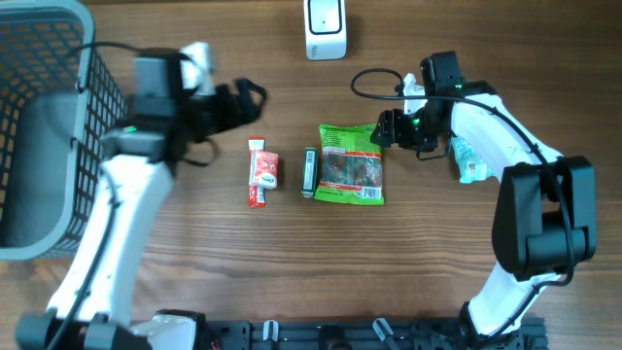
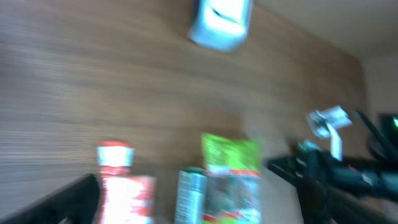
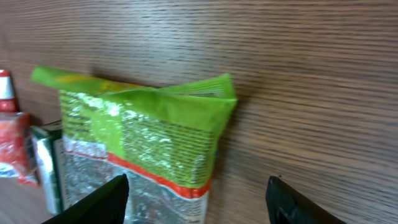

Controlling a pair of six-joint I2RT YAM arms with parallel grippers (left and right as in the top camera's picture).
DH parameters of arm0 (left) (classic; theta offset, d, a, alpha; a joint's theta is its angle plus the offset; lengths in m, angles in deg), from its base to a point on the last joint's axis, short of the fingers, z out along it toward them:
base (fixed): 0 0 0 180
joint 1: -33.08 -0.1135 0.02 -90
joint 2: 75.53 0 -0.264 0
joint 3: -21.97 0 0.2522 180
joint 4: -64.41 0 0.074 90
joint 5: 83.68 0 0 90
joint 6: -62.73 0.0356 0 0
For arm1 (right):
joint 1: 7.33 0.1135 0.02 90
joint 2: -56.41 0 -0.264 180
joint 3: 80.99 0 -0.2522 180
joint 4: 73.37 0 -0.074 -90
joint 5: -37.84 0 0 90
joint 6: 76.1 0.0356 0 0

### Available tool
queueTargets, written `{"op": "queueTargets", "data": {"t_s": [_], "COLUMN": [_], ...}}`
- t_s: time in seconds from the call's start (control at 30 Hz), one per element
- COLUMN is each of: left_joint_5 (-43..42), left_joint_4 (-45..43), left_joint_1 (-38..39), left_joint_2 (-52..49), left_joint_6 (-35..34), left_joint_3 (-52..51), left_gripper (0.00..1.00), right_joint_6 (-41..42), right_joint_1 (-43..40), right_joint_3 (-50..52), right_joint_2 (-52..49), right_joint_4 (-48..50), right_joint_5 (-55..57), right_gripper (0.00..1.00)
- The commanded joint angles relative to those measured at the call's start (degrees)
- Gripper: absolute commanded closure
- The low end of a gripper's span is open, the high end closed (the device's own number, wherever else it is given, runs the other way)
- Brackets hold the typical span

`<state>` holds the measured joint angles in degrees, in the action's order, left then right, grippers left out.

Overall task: Scan the item barcode
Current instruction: 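Bring the left gripper to the bag and grasp its edges with both grippers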

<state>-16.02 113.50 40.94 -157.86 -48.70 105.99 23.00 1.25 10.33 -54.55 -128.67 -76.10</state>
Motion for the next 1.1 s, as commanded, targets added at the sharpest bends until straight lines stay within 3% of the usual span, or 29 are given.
{"op": "queueTargets", "data": {"t_s": [0.0, 0.17, 0.33, 0.63, 1.07], "left_joint_5": [-3.43, 2.49, 11.17, 14.91, 17.51], "left_joint_4": [-3.67, -11.23, -13.94, -16.52, -15.41], "left_joint_1": [10.03, 20.02, 24.52, 25.24, 25.64], "left_joint_2": [-7.30, -16.09, -22.16, -30.18, -35.36], "left_joint_6": [-5.88, -9.33, -13.73, -14.95, -14.91], "left_joint_3": [-0.96, -0.96, -0.96, -0.96, -0.96], "left_gripper": [0.96, 0.96, 0.96, 0.96, 0.96], "right_joint_6": [-1.40, -1.66, -4.68, -5.01, -1.31], "right_joint_1": [-0.44, -2.95, -6.32, -7.30, -5.88], "right_joint_3": [0.20, 0.22, 0.37, 4.70, 16.44], "right_joint_2": [-0.70, -0.70, -0.70, -0.70, -0.70], "right_joint_4": [0.15, -0.61, -2.23, 1.55, 17.09], "right_joint_5": [-6.43, -7.37, -11.45, -13.94, -22.69], "right_gripper": [0.28, 0.28, 0.27, 0.27, 0.28]}}
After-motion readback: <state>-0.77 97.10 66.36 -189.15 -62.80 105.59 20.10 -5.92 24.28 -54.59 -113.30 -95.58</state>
